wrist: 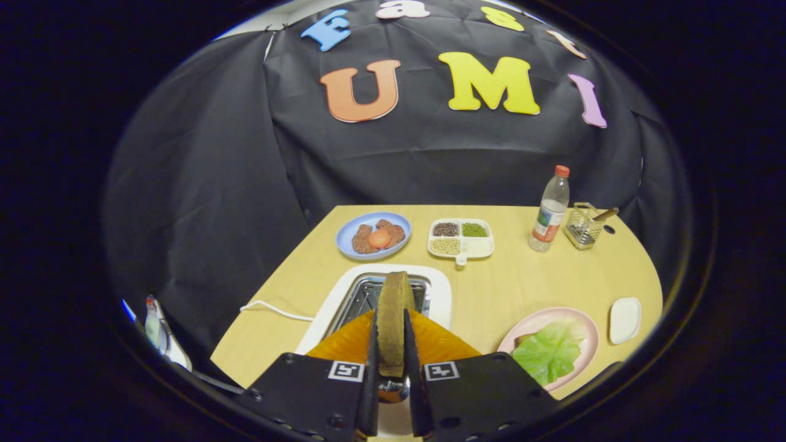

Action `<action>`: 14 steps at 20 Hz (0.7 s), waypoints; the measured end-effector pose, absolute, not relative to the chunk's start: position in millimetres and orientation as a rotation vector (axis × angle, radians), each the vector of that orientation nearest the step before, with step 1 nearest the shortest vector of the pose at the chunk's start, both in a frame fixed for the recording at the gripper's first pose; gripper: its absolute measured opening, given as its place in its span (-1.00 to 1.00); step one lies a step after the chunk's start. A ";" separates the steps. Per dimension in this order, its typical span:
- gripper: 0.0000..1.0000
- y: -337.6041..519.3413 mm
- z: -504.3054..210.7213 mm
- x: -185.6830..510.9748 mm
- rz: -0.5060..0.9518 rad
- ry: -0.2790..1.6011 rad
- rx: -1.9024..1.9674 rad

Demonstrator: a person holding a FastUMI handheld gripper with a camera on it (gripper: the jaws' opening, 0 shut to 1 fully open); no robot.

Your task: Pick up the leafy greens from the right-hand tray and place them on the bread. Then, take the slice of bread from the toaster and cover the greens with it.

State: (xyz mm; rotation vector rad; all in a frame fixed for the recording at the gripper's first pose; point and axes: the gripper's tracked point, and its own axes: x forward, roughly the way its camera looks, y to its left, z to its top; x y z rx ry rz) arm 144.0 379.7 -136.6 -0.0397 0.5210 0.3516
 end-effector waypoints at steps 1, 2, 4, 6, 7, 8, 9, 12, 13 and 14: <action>-0.65 381.8 -135.7 143.8 0.364 0.520 -0.039; -0.67 383.3 -137.4 143.2 0.367 0.521 -0.049; -0.75 382.9 -125.5 139.7 0.369 0.484 -0.067; -0.75 381.5 -107.6 135.4 0.366 0.430 -0.091; -0.75 383.7 -98.8 132.3 0.373 0.411 -0.086; -0.75 383.4 -89.4 130.2 0.373 0.399 -0.079; -0.75 381.0 -79.8 127.9 0.369 0.388 -0.069; -0.75 375.7 -46.9 116.9 0.380 0.353 -0.010; -0.75 370.5 -34.1 113.6 0.382 0.335 0.013; -0.75 361.6 -24.3 111.5 0.378 0.321 0.029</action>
